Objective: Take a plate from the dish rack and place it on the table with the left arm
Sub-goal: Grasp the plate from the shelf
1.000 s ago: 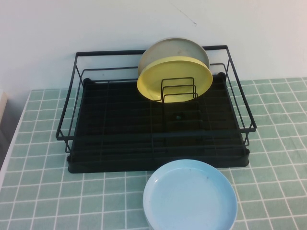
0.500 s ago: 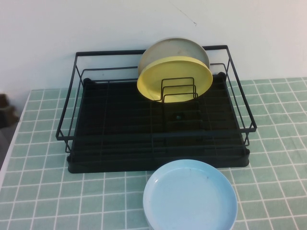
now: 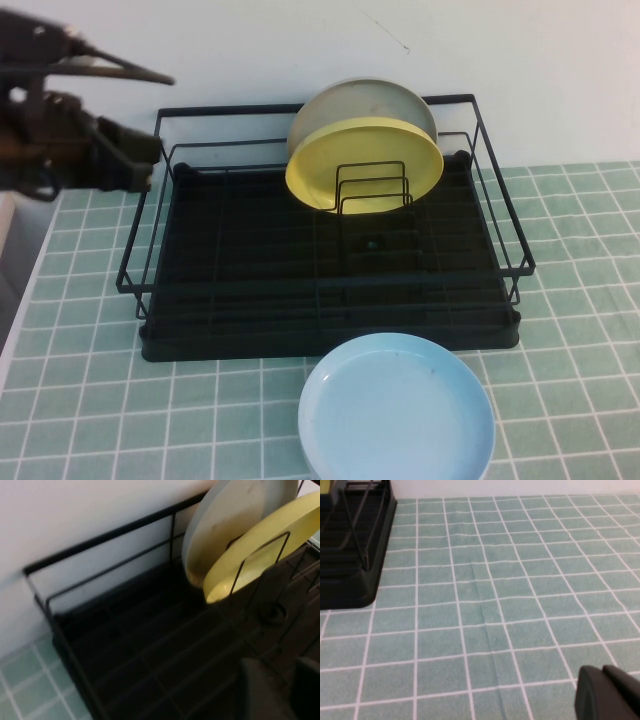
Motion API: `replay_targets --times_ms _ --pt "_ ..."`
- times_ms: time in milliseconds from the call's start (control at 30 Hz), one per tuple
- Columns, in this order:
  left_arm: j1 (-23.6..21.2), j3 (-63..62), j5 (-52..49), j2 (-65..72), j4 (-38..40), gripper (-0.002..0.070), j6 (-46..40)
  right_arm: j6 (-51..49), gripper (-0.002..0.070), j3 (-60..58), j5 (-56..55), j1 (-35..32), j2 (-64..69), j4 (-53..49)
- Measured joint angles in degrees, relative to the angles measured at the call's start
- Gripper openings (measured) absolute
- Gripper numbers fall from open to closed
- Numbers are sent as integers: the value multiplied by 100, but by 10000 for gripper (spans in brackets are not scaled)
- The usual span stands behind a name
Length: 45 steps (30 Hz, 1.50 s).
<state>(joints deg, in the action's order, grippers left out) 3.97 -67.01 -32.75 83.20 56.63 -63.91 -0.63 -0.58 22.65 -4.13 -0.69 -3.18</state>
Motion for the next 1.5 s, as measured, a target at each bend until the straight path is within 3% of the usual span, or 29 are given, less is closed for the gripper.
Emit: replay_targets --times_ms 200,267,367,700,1267,1433,1500 --pt "627 -1009 -26 1031 105 477 -1121 0 -2 0 0 0 0 0" --pt "924 -1226 61 1304 105 537 -1480 0 -2 0 0 0 0 0" --pt "1307 -1449 374 1675 105 567 -1920 0 -2 0 0 0 0 0" --pt "1957 -1868 1305 2558 38 553 -2172 0 -2 0 0 0 0 0" --pt "1980 -2570 1984 3302 799 537 -2273 0 -2 0 0 0 0 0" --pt "1980 -2578 2012 3560 1164 453 -2405 0 -2 0 0 0 0 0" --pt "1980 -2578 2057 3637 1269 351 -2405 0 -1 0 0 0 0 0"
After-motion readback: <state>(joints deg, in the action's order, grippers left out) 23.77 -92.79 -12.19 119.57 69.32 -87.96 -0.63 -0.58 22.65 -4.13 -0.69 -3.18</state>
